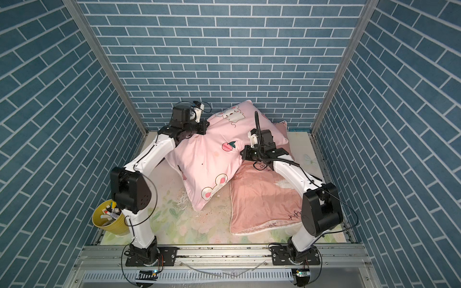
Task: Zip up pillowcases
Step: Pick up the pillowcase from the pillowcase, then place the pillowcase at the center of the board.
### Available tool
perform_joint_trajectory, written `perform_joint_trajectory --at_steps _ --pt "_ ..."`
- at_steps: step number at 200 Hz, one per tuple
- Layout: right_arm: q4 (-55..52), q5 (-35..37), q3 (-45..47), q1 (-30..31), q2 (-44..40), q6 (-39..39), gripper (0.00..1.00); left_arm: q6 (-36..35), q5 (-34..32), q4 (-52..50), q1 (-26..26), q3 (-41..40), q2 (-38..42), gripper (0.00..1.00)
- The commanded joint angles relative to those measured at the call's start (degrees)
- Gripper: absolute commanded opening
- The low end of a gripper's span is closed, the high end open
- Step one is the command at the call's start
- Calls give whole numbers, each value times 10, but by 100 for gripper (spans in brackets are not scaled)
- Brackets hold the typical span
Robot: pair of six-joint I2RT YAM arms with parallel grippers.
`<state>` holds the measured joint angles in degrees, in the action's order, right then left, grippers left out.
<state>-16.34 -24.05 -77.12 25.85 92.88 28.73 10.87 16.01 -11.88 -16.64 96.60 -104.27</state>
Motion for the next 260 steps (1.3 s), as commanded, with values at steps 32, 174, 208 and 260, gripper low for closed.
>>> perform_joint_trajectory --at_steps 32,174,208,260 --pt "12 -129 -173 13 100 -73 0 118 -88 91 51 -267 251 0" --pt "-72 -86 -460 16 435 -51 0 141 -190 134 124 -324 96 0" --pt "-117 -100 -450 9 405 -91 22 158 -203 152 124 -324 77 17" --pt "-83 -156 -193 -25 195 -122 63 122 -185 106 115 -367 206 80"
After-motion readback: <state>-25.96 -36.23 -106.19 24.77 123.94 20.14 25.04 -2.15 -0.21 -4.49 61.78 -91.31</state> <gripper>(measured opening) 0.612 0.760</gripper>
